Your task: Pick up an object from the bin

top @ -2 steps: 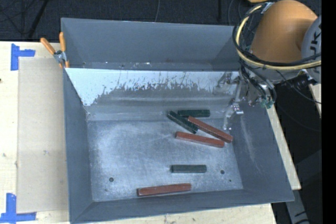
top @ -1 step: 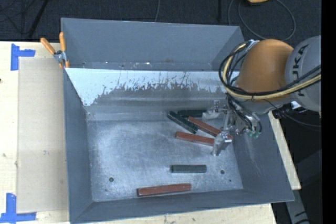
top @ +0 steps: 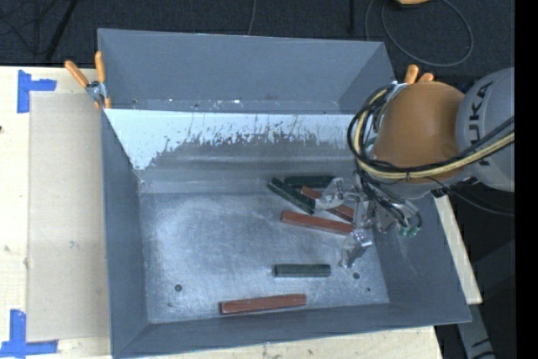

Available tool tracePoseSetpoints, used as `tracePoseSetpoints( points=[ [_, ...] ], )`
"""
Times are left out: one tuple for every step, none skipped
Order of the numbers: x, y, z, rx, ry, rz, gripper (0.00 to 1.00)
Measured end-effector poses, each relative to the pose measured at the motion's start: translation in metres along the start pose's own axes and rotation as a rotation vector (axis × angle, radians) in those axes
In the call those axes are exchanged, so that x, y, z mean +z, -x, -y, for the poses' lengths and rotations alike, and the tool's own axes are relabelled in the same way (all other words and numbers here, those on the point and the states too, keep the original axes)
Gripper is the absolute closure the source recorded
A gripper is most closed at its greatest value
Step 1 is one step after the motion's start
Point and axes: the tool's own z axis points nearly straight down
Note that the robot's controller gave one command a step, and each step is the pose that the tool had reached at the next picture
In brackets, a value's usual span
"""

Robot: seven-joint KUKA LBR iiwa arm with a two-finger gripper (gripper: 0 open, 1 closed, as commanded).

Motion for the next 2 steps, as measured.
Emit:
tracePoseSetpoints(
  points=[
    [0.011,-0.04,-0.036,0.143,-0.001,0.006,0.0],
    [0.062,-0.036,-0.04,0.037,-0.003,0.008,0.0]
  ],
)
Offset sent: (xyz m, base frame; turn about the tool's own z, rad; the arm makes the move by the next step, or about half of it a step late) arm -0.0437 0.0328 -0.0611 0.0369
